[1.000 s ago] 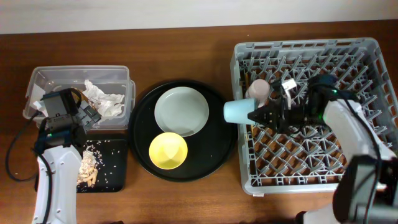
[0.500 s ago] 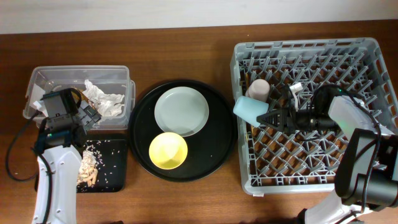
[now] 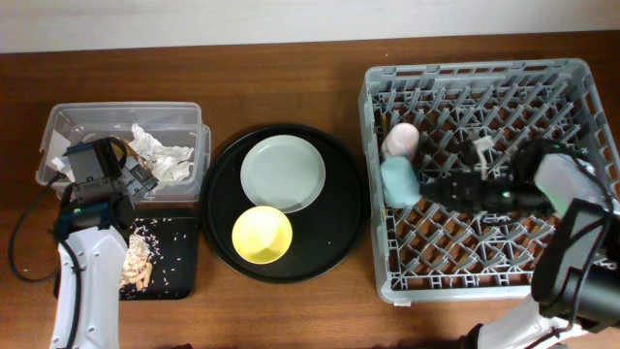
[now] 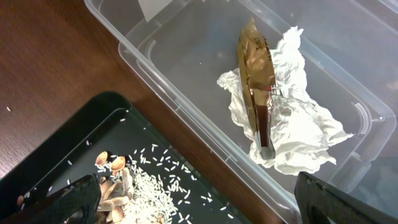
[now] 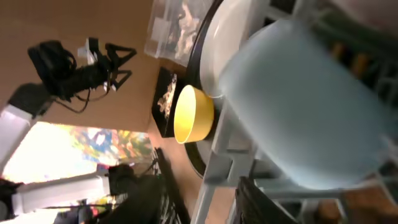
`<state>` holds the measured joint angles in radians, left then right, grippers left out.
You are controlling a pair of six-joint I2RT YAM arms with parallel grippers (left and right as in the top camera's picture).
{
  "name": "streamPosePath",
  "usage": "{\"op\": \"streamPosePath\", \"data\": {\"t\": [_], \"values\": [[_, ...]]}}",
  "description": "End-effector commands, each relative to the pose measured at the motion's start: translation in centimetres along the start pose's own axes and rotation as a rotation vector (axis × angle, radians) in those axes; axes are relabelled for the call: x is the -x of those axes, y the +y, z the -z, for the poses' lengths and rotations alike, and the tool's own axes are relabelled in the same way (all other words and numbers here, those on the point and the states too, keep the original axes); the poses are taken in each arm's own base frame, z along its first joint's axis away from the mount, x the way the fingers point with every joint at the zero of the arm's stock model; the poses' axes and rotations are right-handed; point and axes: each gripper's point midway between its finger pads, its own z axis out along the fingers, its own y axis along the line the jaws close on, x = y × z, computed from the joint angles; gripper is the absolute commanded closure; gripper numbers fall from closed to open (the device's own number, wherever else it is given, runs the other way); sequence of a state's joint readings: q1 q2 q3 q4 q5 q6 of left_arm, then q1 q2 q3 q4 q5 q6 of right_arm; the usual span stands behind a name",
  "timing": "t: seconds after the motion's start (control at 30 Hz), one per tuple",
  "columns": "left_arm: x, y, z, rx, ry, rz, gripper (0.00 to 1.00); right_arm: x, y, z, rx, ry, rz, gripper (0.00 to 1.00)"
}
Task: Sort waste into correct bins and load items into the dishwasher rack
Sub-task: 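Lower the blue cup into the rack beside the pink cup and release, then reach the right gripper back to the round tray and grasp the yellow bowl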
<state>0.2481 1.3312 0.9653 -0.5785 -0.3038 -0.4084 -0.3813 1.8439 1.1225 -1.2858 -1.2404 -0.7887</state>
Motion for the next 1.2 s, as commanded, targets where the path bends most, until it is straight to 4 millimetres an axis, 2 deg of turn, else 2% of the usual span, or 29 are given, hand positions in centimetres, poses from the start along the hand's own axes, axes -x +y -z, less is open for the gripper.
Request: {"op": "streamPosePath", "data": {"t": [0.0, 0.07, 0.13, 0.2, 0.27, 0.33, 0.4, 0.47, 0.5, 0.53, 0.57, 0.63, 0.7, 0.77, 0.83, 0.9, 1.03, 1.17], "values": [[0.8, 0.1, 0.4, 0.000, -0.022, 0.000, 0.01, 1.3, 1.4, 3.3, -0.083, -0.060, 0.060, 0.59], [0.8, 0.1, 0.4, 0.000, -0.022, 0.000, 0.01, 2.2, 3.5, 4.8, -0.114, -0.101, 0.100, 0.59], [0.8, 0.1, 0.4, 0.000, -0.022, 0.000, 0.01, 2.4, 6.5, 5.5, -0.190, -0.095, 0.174, 0.59], [0.8, 0.1, 0.4, 0.000, -0.022, 0.000, 0.01, 1.8, 8.5, 6.4, -0.401, -0.047, 0.235, 0.58], [0.8, 0.1, 0.4, 0.000, -0.022, 0.000, 0.01, 1.0, 10.0, 6.3, -0.571, -0.029, 0.293, 0.58], [0.8, 0.1, 0.4, 0.000, -0.022, 0.000, 0.01, 0.1, 12.8, 4.1, -0.641, 0.002, 0.414, 0.57], [0.7, 0.1, 0.4, 0.002, -0.019, -0.001, 0.01, -0.7, 14.3, 0.8, -0.662, 0.067, 0.494, 0.57], [0.7, 0.1, 0.4, 0.002, -0.019, -0.001, 0.01, -1.5, 15.5, -4.2, -0.674, 0.142, 0.597, 0.56], [0.7, 0.1, 0.4, 0.002, -0.018, -0.002, 0.01, -2.0, 16.2, -7.3, -0.670, 0.171, 0.643, 0.55], [0.6, 0.2, 0.4, 0.003, -0.015, -0.003, 0.01, -2.6, 16.3, -9.4, -0.671, 0.194, 0.664, 0.55], [0.6, 0.2, 0.4, 0.003, -0.015, -0.003, 0.01, -4.0, 15.8, -13.2, -0.657, 0.277, 0.715, 0.54], [0.6, 0.2, 0.4, 0.003, -0.015, -0.003, 0.01, -5.4, 14.7, -16.4, -0.638, 0.355, 0.733, 0.54], [0.6, 0.2, 0.4, 0.004, -0.015, -0.002, 0.01, -7.7, 13.0, -22.4, -0.591, 0.444, 0.789, 0.55], [0.6, 0.2, 0.4, 0.003, -0.015, -0.003, 0.01, -9.7, 11.8, -25.5, -0.567, 0.497, 0.818, 0.59], [0.6, 0.2, 0.4, 0.003, -0.015, -0.003, 0.01, -12.8, 10.1, -28.6, -0.548, 0.579, 0.847, 0.59], [0.6, 0.2, 0.4, 0.003, -0.015, -0.003, 0.01, -14.8, 8.1, -29.9, -0.562, 0.644, 0.846, 0.59], [0.6, 0.2, 0.4, 0.003, -0.015, -0.003, 0.01, -14.7, 6.7, -30.3, -0.596, 0.649, 0.847, 0.59], [0.6, 0.2, 0.4, 0.003, -0.015, -0.003, 0.01, -14.2, 6.9, -31.5, -0.574, 0.613, 0.865, 0.59]]}}
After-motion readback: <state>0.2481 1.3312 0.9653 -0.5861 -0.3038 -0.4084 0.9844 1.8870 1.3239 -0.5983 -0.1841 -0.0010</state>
